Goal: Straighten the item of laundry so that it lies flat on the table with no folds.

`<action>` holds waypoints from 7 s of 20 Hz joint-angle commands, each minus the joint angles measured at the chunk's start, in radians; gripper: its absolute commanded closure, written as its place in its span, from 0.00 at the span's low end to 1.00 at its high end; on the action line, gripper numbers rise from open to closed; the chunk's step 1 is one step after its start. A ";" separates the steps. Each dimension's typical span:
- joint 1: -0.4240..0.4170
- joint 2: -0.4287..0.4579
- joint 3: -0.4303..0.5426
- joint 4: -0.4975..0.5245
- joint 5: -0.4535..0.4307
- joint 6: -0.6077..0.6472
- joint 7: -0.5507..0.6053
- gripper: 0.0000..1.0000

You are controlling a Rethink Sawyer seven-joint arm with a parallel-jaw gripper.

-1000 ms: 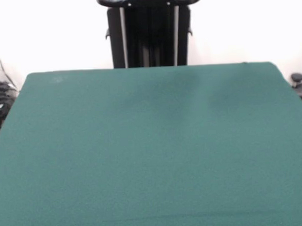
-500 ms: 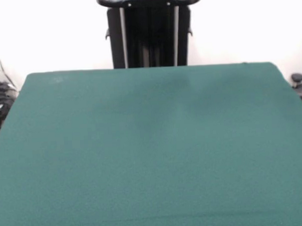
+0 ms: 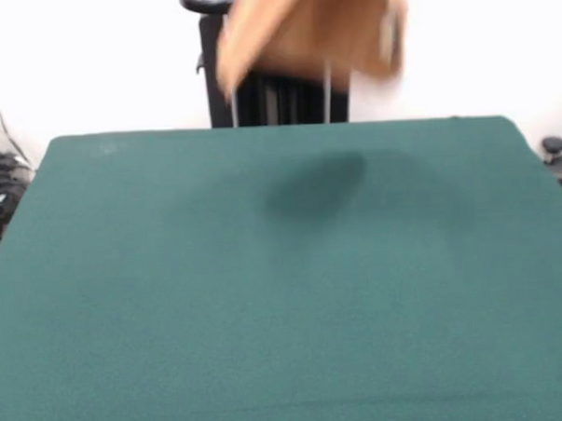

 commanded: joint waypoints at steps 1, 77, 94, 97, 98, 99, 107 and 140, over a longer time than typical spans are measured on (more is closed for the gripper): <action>-0.089 0.208 0.198 0.004 0.042 -0.038 0.012 0.00; -0.104 0.195 0.285 0.645 0.229 -0.752 0.149 0.00; -0.187 0.236 0.408 0.779 0.250 -0.962 0.166 0.00; -0.173 0.231 0.392 0.770 0.245 -0.948 0.175 0.00; -0.169 0.225 0.386 0.766 0.247 -0.934 0.177 0.00; -0.162 0.223 0.378 0.761 0.244 -0.930 0.182 0.00; -0.245 0.318 0.487 0.838 0.284 -1.119 0.184 0.00; -0.306 1.113 0.600 0.837 0.057 -2.017 0.603 0.00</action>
